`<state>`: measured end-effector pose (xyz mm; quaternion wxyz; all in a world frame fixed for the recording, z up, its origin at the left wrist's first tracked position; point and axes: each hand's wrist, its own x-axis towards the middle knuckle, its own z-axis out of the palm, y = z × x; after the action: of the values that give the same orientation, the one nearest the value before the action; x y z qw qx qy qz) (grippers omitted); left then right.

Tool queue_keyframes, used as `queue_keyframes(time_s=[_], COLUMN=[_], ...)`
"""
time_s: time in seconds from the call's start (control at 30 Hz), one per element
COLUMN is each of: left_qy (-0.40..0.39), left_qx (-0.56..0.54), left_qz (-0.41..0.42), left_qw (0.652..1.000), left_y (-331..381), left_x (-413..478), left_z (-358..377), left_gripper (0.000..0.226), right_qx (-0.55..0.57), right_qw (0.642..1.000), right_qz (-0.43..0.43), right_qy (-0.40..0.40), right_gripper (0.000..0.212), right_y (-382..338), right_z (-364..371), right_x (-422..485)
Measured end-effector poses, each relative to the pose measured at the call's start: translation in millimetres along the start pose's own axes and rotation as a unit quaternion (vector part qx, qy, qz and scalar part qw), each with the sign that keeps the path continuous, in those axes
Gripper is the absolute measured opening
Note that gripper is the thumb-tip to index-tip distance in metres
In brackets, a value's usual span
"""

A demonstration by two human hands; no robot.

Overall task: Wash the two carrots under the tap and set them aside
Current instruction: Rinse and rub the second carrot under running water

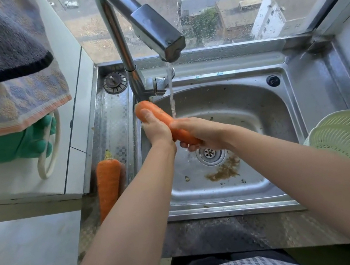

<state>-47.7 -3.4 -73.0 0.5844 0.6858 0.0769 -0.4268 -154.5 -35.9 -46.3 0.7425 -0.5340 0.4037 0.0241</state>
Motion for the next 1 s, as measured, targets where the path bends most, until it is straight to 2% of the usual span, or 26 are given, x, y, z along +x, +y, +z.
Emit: queue_keyframes(time_s=[0.07,0.17,0.23,0.3,0.4,0.53,0.6,0.67,0.7,0.77,0.87,0.93,1.0], left_qy=[-0.01,-0.077,-0.124,-0.127,-0.098,-0.062,-0.072,-0.091,-0.091,-0.069,0.045,0.119,0.172], left_qx=[-0.001,-0.005,0.016,0.054,0.08,0.105,0.121,0.16,0.2,0.315,0.473,0.526,0.56], left_qz=[-0.002,0.001,0.013,0.038,0.028,0.042,0.066,0.068,0.077,0.115,0.206,0.261,0.282], left_qw=[1.0,0.997,0.992,0.99,0.991,0.992,0.988,0.981,0.973,0.94,0.856,0.8,0.76], left_y=[-3.1,-7.4,-11.1,-11.8,-10.0,-9.6,-8.0,-8.7,-7.7,1.6,11.3,10.7,8.0], left_x=[2.4,-9.8,-12.4,-9.4,-4.9,1.2,4.9,8.2,9.3,0.8,-11.0,-16.7,-21.1], left_z=[-0.2,4.4,7.8,8.6,7.9,-2.9,-11.6,-20.4,-24.8,-37.0,-68.9,-96.1,-121.7], left_gripper=[0.071,0.058,0.076,0.092,0.083,0.068,0.066,0.073,0.074,0.06,0.036,0.028,0.024], right_qx=[-0.022,0.013,0.027,0.042,0.068,0.027,-0.002,-0.019,-0.019,-0.047,-0.092,-0.087,-0.079], right_qw=[0.999,0.996,0.994,0.995,0.997,0.998,0.998,0.999,1.0,0.999,0.995,0.996,0.996], right_qz=[-0.023,-0.002,0.01,0.024,0.028,-0.023,-0.028,-0.026,-0.021,-0.015,-0.012,-0.012,-0.02], right_qy=[0.005,0.085,0.104,0.091,0.028,-0.05,-0.05,-0.026,-0.009,0.022,0.031,0.033,0.027], right_gripper=[0.038,0.051,0.056,0.057,0.058,0.027,0.022,0.03,0.035,0.044,0.044,0.039,0.035], right_y=[1.8,3.3,5.4,7.4,5.7,7.7,11.1,11.6,10.3,8.9,11.2,9.9,5.9], right_z=[-4.8,-8.4,-11.4,-13.5,-11.9,-10.0,-5.9,4.3,9.8,17.1,26.6,40.3,59.4], right_x=[-2.2,-1.4,-0.6,-2.0,-2.1,-1.7,-1.0,1.1,2.1,5.5,6.5,7.7,10.8])
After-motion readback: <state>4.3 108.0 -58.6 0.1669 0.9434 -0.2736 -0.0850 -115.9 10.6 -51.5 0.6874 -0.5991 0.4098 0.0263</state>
